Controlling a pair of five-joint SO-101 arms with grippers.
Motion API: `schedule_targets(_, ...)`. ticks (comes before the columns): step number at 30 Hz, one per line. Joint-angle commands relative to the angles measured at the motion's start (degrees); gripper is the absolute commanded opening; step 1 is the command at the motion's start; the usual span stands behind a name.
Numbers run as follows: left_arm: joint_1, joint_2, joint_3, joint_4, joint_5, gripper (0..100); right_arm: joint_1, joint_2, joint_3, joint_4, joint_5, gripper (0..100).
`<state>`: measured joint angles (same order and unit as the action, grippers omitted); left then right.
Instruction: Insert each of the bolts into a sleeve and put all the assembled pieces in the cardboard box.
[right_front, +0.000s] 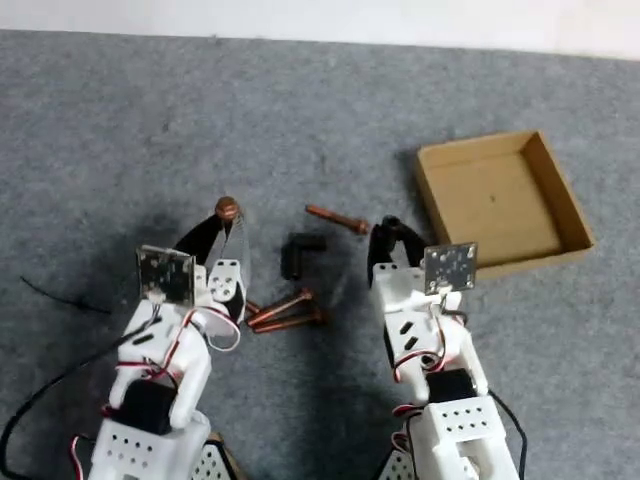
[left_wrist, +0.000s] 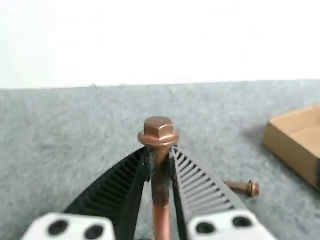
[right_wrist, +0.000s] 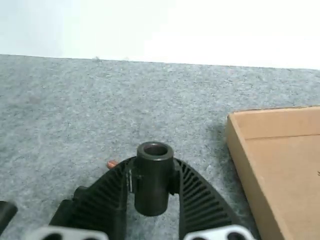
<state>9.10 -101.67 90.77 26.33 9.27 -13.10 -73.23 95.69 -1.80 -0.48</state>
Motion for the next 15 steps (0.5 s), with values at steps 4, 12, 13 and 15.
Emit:
schedule_targets(4, -0.4, -2.42, -0.4, -1.49, -0.35, 1, -0.57, -0.84, 2.51, -1.45, 0.44, 0.6)
schedule_targets(12, -0.31, -2.42, -0.57, -1.49, 0.0, 1, -6.46, -0.84, 2.33, -1.45, 0.53, 0.6)
schedule_targets(13, -0.31, -2.42, -0.66, -1.67, 0.0, 1, -8.75, -0.84, 2.33, -1.45, 0.53, 0.6)
schedule_targets(15, -0.66, -2.42, -0.66, -4.4, 0.0, 1, -13.14, -0.84, 2.07, -1.45, 0.62, 0.6)
